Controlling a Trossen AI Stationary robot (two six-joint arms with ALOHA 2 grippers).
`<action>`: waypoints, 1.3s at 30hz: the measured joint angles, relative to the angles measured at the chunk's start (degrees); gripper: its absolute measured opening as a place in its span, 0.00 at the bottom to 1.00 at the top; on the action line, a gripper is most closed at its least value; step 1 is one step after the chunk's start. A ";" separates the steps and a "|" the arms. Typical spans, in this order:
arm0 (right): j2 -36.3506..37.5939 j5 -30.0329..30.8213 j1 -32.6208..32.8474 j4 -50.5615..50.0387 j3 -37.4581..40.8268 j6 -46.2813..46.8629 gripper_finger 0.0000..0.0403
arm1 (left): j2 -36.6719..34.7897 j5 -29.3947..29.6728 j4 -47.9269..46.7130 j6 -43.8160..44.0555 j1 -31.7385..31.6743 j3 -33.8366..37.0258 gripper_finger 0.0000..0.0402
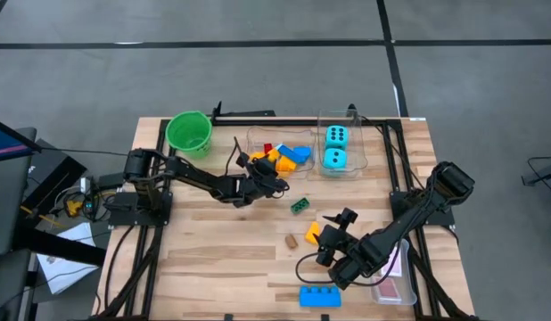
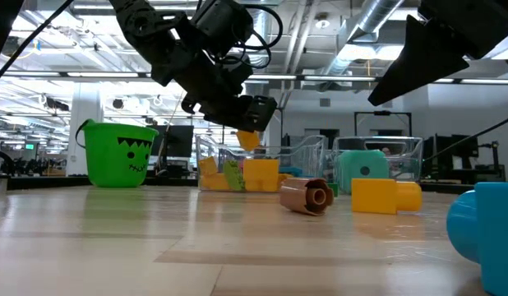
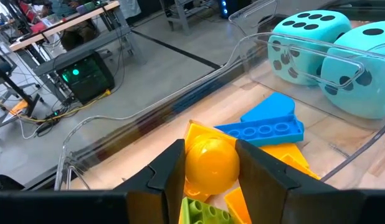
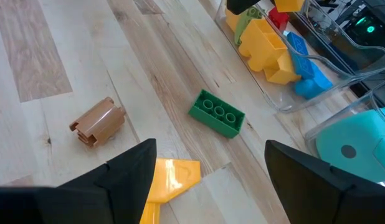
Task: Pick & Place Toys
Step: Put the yellow gamepiece into the left transparent bin
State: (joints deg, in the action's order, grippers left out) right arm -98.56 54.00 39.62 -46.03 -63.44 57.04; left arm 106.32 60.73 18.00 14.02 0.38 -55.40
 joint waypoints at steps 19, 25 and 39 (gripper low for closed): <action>0.00 -0.13 0.00 0.05 0.00 0.00 0.72 | 0.00 0.05 0.09 2.93 -0.11 0.00 0.47; 0.00 -0.18 0.00 0.05 0.00 0.02 0.72 | -0.87 0.05 -0.14 2.80 0.24 0.00 0.60; 0.00 -10.95 -0.58 0.20 0.02 1.33 0.72 | -18.02 -11.32 -3.31 -7.55 11.54 -0.02 0.65</action>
State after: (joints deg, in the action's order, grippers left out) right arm -98.56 43.05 39.04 -45.82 -63.42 58.36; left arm 88.31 49.41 14.69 6.47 11.92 -55.42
